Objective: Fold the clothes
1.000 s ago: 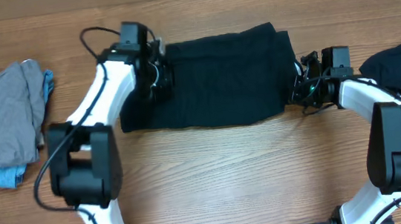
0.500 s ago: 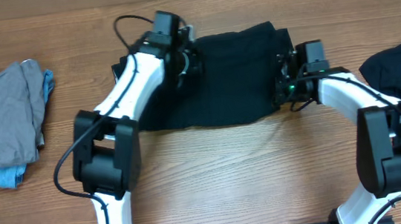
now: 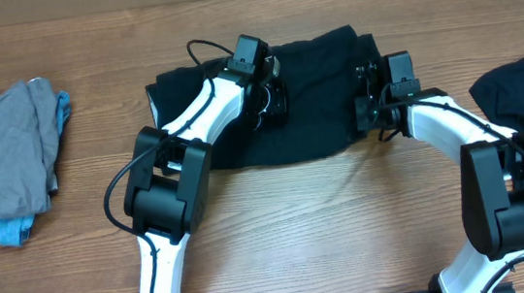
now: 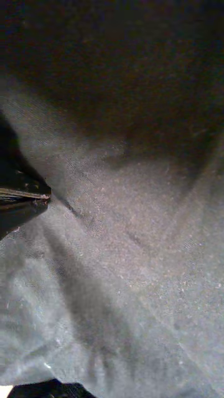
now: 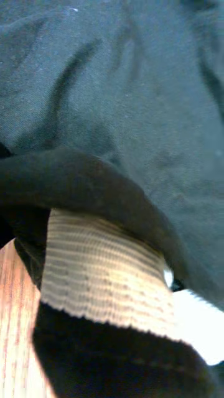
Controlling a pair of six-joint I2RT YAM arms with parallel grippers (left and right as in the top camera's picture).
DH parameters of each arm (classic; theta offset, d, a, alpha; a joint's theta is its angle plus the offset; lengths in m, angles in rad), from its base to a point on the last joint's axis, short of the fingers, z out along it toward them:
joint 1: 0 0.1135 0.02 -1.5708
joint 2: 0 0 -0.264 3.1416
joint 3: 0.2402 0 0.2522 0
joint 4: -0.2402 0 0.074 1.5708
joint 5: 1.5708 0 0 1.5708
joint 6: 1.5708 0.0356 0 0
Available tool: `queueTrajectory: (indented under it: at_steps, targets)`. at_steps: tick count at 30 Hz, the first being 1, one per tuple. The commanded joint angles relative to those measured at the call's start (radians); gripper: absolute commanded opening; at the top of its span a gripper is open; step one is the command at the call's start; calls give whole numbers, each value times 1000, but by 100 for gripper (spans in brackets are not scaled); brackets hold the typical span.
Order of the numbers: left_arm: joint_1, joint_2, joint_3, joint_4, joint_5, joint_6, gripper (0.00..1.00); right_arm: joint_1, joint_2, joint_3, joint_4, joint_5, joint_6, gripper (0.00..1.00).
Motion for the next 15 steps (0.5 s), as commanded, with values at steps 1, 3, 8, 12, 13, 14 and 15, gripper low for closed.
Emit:
queueTrajectory:
  at_steps: [1, 3, 8, 12, 13, 14, 15]
  targets:
    - [-2, 26, 10, -35, -23, 48, 7, -1, 6, 17, 37, 13, 14, 10]
    - [-2, 26, 10, -50, -23, 69, 4, -1, 6, 17, 29, 13, 13, 4]
    - [14, 25, 10, -52, -31, 76, 4, 0, -47, 69, -203, 6, 40, 4]
    - [18, 24, 14, -51, -56, 87, 4, 1, -172, 76, -282, -5, 66, 4]
    - [18, 22, 23, -52, -56, 107, 4, 5, -190, 76, -292, -10, 66, 4]
    - [18, 18, 33, -54, -56, 110, 4, 15, -205, 76, -300, -13, 66, 4]
    - [18, 14, 46, -56, -53, 110, 4, 35, -210, 76, -300, -13, 66, 4]
